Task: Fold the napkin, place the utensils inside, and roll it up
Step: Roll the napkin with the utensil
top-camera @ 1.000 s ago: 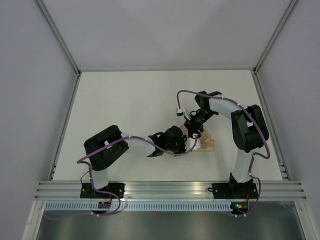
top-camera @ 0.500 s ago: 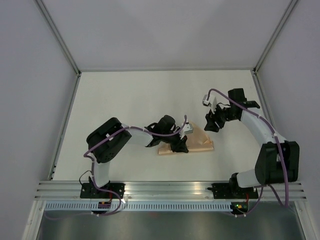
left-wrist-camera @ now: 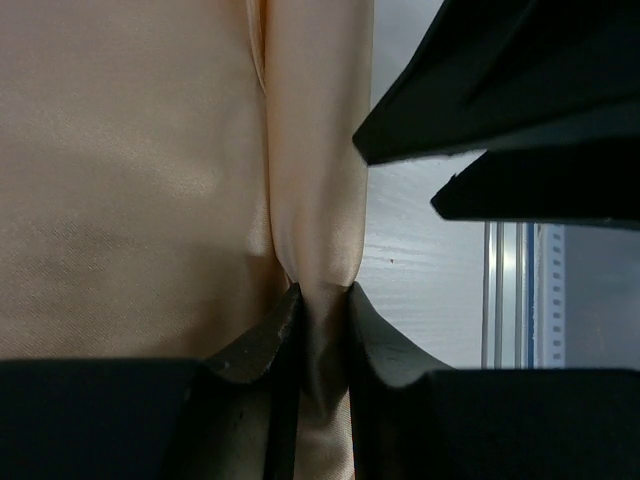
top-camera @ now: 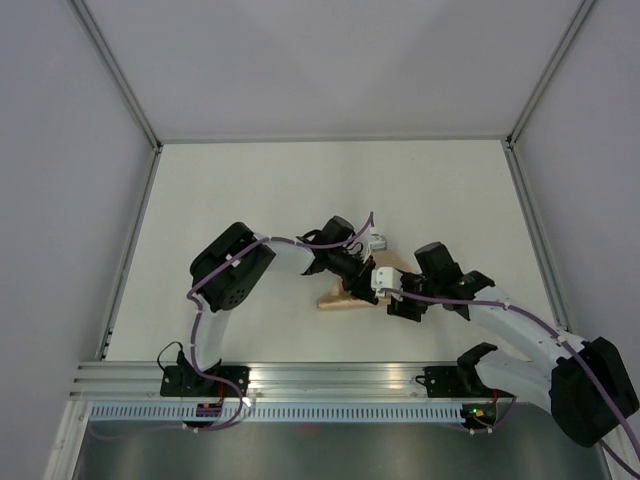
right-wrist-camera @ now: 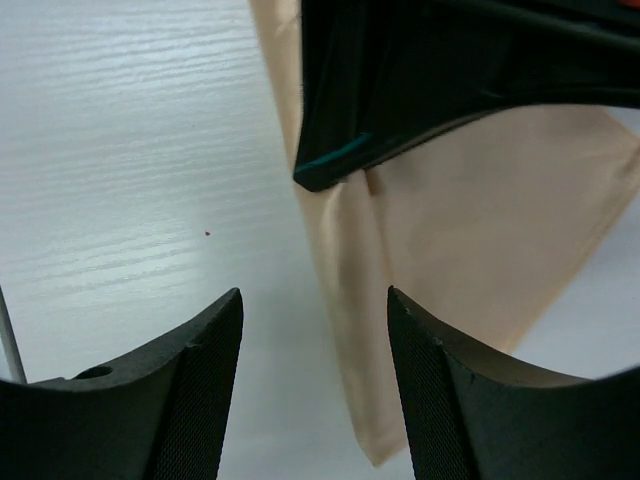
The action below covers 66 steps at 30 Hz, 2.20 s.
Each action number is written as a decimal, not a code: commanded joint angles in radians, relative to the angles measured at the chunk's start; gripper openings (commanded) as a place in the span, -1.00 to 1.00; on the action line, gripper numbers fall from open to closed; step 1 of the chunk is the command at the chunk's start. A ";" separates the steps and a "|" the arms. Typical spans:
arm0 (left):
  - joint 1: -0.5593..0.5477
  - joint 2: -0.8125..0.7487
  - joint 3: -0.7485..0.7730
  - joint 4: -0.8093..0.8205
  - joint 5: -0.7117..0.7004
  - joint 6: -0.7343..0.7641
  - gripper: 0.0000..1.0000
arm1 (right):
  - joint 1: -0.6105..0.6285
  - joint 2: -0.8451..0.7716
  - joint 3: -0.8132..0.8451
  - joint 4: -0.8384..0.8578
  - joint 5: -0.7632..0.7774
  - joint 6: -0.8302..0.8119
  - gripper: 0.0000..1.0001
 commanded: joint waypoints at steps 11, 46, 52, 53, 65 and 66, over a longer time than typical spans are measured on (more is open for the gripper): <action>0.007 0.138 0.004 -0.273 -0.086 -0.020 -0.95 | 0.222 0.111 -0.100 0.355 0.263 0.023 0.32; 0.129 -0.173 -0.299 0.237 -0.116 -0.262 -0.13 | 0.117 0.360 0.033 0.219 0.049 -0.023 -0.99; 0.208 -0.321 -0.443 0.437 -0.307 -0.339 -0.11 | 0.057 0.487 0.142 0.101 -0.032 -0.080 -0.99; 0.220 -0.347 -0.459 0.460 -0.338 -0.341 -0.11 | 0.051 0.506 0.158 0.066 -0.041 -0.094 -0.99; 0.189 -0.718 -0.773 0.805 -0.676 -0.154 0.02 | -0.014 0.808 0.409 -0.238 -0.152 -0.219 -0.99; 0.166 -0.733 -0.775 0.785 -0.719 -0.071 0.10 | -0.015 0.825 0.424 -0.254 -0.155 -0.224 -0.99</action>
